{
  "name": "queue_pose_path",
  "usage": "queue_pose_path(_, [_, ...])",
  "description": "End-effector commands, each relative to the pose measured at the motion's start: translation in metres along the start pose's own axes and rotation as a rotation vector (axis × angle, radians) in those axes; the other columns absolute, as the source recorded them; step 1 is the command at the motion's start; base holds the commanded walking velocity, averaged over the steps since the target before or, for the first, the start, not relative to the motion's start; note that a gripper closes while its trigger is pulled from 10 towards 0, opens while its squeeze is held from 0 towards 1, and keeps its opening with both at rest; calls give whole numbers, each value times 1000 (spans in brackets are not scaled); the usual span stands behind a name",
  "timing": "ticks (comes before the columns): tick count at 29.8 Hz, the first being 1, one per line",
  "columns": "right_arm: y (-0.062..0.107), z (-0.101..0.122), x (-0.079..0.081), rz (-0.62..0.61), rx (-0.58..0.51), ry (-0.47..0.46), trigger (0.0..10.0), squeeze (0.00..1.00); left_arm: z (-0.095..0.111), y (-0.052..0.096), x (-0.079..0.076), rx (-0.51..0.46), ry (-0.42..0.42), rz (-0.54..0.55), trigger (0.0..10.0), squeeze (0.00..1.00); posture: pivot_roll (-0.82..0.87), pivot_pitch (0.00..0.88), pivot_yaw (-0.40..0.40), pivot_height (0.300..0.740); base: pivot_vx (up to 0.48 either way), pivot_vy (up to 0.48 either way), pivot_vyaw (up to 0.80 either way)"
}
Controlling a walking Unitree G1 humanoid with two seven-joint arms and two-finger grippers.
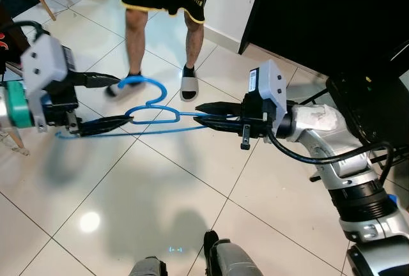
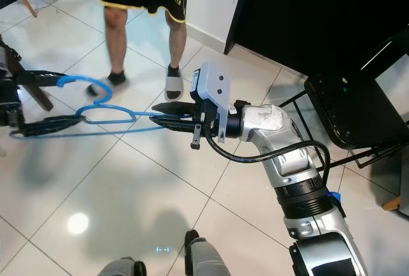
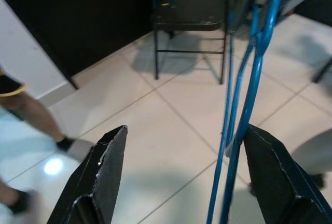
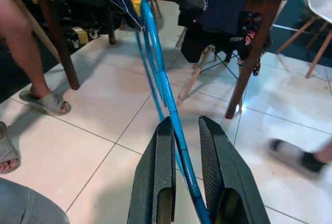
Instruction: Hang hanger
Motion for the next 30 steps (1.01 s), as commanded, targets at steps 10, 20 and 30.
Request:
queue_pose_path(10, [-7,2,6,62,20,25,0,0,18,-27,-42,-133,59,-188,9137,0,56,157,0,740,0,0,0])
queue_pose_path(20, [-6,4,6,69,22,31,0,0,9,-29,-38,-93,39,-183,902,0,50,159,8,740,0,0,0])
queue_pose_path(30, [-3,4,3,65,37,37,0,0,0,-17,-40,-21,40,-196,0,0,56,160,3,740,0,0,0])
Point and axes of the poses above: a point about 5 cm out from each wrist's last joint towards the gripper, its own y axis pointing back from the gripper into the wrist, its own z axis along the axis of the wrist's last joint, x = y × z, the point moved 3 cm from there along -y, pointing out of the wrist towards the gripper, and after that the axes turned 11 degrees about -y, right-handed, at the moved point
